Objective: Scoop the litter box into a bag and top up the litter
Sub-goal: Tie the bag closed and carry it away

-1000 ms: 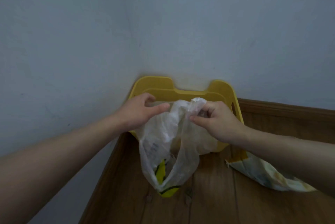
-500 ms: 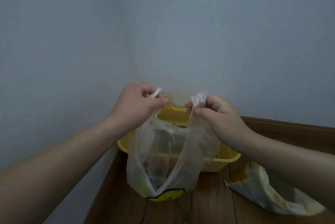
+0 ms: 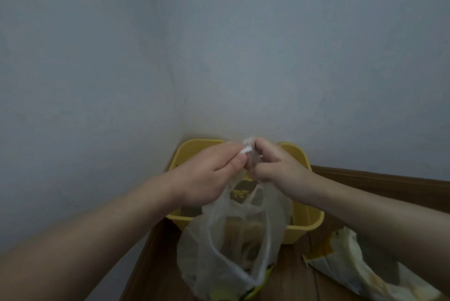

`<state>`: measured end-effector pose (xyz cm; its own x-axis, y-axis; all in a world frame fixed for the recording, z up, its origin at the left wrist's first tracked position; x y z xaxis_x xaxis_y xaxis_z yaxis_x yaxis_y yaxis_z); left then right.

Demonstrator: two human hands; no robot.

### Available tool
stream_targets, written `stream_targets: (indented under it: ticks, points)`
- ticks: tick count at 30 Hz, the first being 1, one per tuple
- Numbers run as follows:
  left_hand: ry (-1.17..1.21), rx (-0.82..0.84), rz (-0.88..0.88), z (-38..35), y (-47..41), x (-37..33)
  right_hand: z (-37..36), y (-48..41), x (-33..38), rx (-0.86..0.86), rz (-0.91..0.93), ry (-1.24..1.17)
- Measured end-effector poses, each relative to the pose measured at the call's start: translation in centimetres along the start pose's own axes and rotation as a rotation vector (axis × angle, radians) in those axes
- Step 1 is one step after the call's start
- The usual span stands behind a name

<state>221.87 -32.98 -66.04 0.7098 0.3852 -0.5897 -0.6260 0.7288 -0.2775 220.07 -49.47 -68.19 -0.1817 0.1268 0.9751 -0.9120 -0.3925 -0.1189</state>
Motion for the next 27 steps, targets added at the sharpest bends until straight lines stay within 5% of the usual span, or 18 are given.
stream_targets:
  ticks: [3,8,16,21,27]
  points:
    - [-0.147,0.016,-0.05,-0.3,0.0,0.2,0.1,0.1,-0.6,0.092,-0.013,0.067]
    - [0.149,0.036,0.087,-1.3,0.0,0.2,-1.0,0.4,-0.4,0.034,0.079,0.304]
    - [0.926,-0.182,0.303,-2.0,0.1,0.6,-1.3,0.9,-0.5,-0.118,-0.009,0.005]
    - [0.905,-0.154,0.332,-2.7,0.5,1.7,-0.8,0.7,-1.1,-0.157,-0.142,-0.287]
    - [0.991,-0.081,0.373,-3.3,0.3,1.2,-0.5,0.7,-1.1,-0.058,-0.2,-0.278]
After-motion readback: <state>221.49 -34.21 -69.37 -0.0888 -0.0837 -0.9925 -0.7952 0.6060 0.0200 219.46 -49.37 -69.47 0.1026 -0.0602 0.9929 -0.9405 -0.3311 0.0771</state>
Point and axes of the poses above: each hand's wrist, its own y-axis away from the middle knuckle, its own z-axis out of the back of the hand, x = y × z, the point moved 2 cm from there along -y, towards the middle knuckle
